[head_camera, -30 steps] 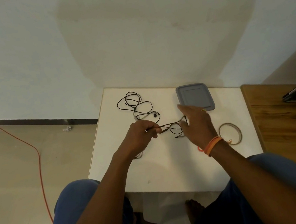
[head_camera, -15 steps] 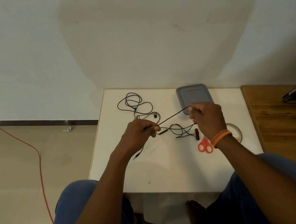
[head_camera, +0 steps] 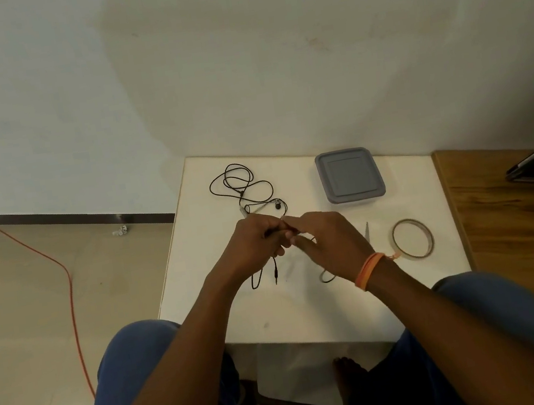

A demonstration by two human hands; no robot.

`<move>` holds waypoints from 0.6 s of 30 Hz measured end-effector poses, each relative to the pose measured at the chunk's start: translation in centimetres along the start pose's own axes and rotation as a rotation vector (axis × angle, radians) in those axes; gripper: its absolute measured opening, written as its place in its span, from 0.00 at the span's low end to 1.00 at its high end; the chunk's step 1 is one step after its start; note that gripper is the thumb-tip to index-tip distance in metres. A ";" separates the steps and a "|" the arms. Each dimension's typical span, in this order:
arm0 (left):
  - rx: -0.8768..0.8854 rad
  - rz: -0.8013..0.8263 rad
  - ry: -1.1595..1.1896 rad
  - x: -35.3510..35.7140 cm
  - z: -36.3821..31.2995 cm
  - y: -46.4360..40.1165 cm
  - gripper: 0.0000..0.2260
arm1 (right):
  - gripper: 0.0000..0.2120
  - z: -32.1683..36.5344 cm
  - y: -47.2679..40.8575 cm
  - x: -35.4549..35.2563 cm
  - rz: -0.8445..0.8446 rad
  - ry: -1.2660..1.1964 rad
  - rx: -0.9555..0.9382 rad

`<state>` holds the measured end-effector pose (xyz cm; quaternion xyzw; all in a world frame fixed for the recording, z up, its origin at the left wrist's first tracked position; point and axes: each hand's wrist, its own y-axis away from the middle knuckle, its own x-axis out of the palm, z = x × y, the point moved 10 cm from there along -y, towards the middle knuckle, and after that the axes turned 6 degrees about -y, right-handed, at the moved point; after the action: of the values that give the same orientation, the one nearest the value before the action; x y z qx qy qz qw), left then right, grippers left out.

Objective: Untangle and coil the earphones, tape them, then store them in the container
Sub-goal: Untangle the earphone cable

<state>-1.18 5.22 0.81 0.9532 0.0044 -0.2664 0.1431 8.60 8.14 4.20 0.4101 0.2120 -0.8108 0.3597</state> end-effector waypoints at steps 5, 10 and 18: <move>0.012 -0.030 -0.074 -0.3 0.5 -0.2 0.05 | 0.07 -1.7 -0.3 -1.7 -0.092 0.107 0.058; -0.031 -0.069 -0.106 -1.0 1.8 -0.1 0.04 | 0.08 -5.7 1.0 -6.2 -0.376 -0.087 0.348; -0.038 -0.101 -0.145 -1.2 1.9 -0.1 0.03 | 0.15 -5.1 0.7 -5.1 -0.276 0.024 0.312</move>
<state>-3.15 4.84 -0.19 0.9271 0.0469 -0.3415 0.1474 13.83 13.07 5.42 0.4375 0.1422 -0.8706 0.1746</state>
